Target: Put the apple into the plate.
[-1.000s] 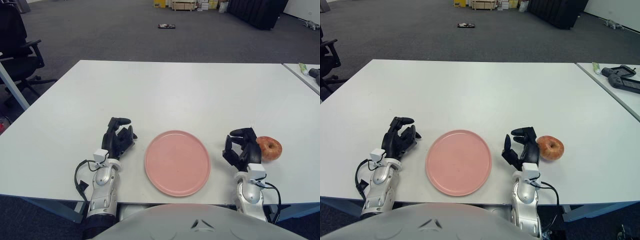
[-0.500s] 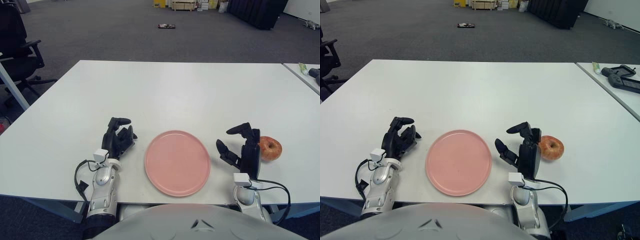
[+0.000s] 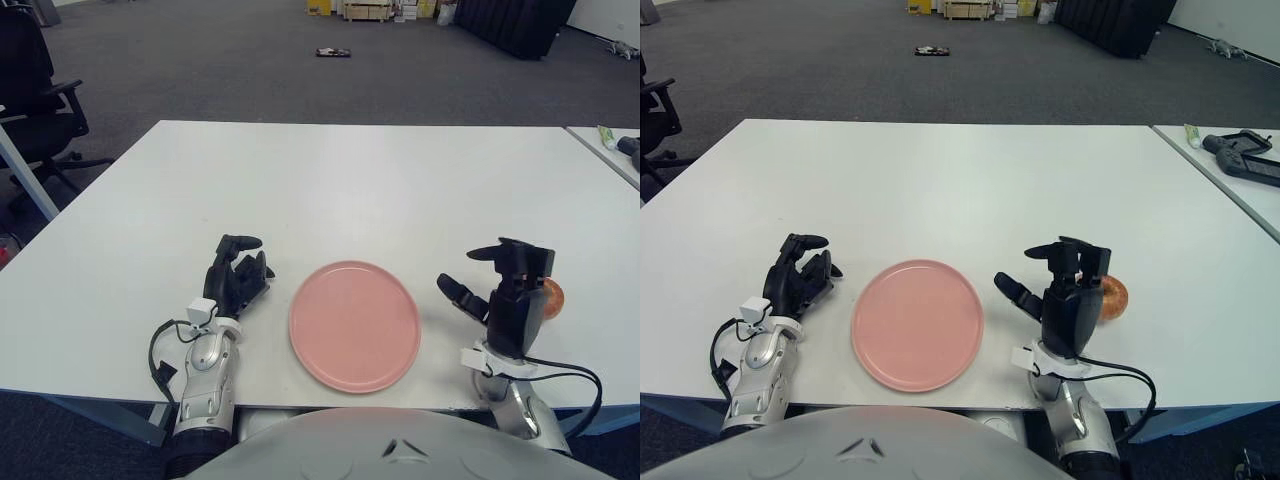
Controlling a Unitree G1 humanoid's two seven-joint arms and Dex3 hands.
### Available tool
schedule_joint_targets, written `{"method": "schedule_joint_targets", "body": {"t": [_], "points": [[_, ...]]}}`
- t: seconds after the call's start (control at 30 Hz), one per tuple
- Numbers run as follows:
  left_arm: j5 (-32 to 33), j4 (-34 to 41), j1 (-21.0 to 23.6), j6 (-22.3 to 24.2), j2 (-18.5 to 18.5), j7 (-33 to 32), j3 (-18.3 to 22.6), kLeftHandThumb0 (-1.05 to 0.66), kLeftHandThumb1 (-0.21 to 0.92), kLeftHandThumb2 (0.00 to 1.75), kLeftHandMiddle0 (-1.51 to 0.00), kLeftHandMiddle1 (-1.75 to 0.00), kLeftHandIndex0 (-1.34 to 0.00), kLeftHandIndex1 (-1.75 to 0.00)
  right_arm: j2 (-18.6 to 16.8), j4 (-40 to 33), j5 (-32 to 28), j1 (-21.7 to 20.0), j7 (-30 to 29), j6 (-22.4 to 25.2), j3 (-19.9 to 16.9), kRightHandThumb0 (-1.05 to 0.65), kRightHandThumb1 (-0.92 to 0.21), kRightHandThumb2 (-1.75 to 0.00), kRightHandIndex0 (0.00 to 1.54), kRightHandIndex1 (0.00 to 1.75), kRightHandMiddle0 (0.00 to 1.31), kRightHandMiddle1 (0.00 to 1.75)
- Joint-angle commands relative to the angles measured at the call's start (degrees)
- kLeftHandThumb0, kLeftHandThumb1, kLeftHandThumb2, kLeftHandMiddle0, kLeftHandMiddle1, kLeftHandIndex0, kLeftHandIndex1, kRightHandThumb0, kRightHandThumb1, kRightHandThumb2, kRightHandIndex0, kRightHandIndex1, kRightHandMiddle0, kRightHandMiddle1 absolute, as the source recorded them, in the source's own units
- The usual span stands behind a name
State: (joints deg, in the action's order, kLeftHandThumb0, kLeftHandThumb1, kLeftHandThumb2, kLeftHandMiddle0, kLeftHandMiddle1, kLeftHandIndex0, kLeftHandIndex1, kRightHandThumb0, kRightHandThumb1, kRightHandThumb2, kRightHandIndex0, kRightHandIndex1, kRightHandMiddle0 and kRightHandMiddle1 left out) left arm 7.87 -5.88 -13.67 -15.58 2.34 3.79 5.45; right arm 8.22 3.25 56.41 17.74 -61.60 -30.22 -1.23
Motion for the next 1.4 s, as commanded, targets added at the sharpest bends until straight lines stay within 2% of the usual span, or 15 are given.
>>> {"method": "schedule_joint_targets", "body": {"t": [0.0,0.03,0.07,0.13,0.23,0.33,0.6,0.93,1.17,1.3,1.37], "points": [[-0.01,-0.79,0.42,0.25,-0.18,0.21,0.01,-0.38,0.72,0.81,-0.72,-1.75,-0.32,-1.75,-0.27,-1.99,0.93,1.37,-1.53,5.53,-1.48,-0.65,-0.89,-0.76,0.02,0.46,0.02,0.95],[0.10,-0.82,0.44,0.26,-0.18,0.28,0.03,-0.38,0.72,0.81,-0.72,-1.75,-0.32,-1.75,-1.48,-3.00,0.89,2.02,-0.87,8.13,-1.64,-0.67,-0.87,-0.74,0.02,0.36,0.01,0.87],[0.18,-0.84,0.45,0.26,-0.18,0.32,0.04,-0.38,0.72,0.81,-0.72,-1.75,-0.32,-1.75,-2.29,-3.74,0.81,2.37,-0.34,9.98,-1.55,-0.70,-0.81,-0.71,0.01,0.23,0.01,0.69],[0.42,-0.95,0.52,0.14,-0.15,0.42,0.12,-0.37,0.72,0.81,-0.72,-1.75,-0.31,-1.75,-4.14,-6.26,0.14,3.56,2.24,14.31,-1.51,-0.75,-0.74,-0.65,0.00,0.09,0.00,0.41],[0.62,-1.04,0.56,0.03,-0.09,0.43,0.21,-0.37,0.72,0.81,-0.72,-1.75,-0.32,-1.75,-6.08,-9.01,-0.67,4.64,5.38,19.33,-1.20,-0.80,-0.70,-0.61,0.00,0.03,0.00,0.18],[0.67,-1.06,0.56,0.04,-0.08,0.35,0.24,-0.38,0.72,0.81,-0.72,-1.75,-0.32,-1.75,-6.71,-10.43,-1.40,5.37,7.19,22.53,-1.44,-0.83,-0.68,-0.58,0.00,0.01,0.00,0.06],[0.47,-0.99,0.58,0.22,-0.23,0.15,0.27,-0.38,0.71,0.82,-0.72,-1.75,-0.32,-1.75,-7.90,-11.19,0.76,4.68,8.79,32.64,-1.40,-0.89,-0.65,-0.47,0.00,0.00,0.00,0.00],[0.39,-0.75,0.53,0.46,-0.42,0.15,0.29,-0.38,0.71,0.82,-0.72,-1.75,-0.32,-1.75,-10.39,-14.61,0.63,4.68,15.44,44.51,-0.75,-0.99,-0.69,-0.36,0.00,0.00,0.00,0.00],[0.48,-0.53,0.44,0.63,-0.46,0.21,0.25,-0.38,0.71,0.82,-0.72,-1.75,-0.32,-1.75,-13.12,-18.75,1.16,4.17,26.20,56.58,-0.58,-0.91,-0.64,-0.32,0.00,0.00,0.00,0.00],[0.45,-0.49,0.37,0.47,-0.46,0.24,0.22,-0.38,0.71,0.82,-0.73,-1.75,-0.32,-1.75,-13.30,-20.66,1.43,4.06,31.16,60.97,-0.05,-0.85,-0.61,-0.32,0.00,0.00,0.00,0.00],[0.35,-0.41,0.33,0.50,-0.45,0.15,0.20,-0.38,0.71,0.82,-0.73,-1.75,-0.32,-1.75,-12.87,-21.42,1.26,4.10,33.76,62.59,0.05,-0.83,-0.54,-0.39,0.00,0.00,0.00,0.00]]}}
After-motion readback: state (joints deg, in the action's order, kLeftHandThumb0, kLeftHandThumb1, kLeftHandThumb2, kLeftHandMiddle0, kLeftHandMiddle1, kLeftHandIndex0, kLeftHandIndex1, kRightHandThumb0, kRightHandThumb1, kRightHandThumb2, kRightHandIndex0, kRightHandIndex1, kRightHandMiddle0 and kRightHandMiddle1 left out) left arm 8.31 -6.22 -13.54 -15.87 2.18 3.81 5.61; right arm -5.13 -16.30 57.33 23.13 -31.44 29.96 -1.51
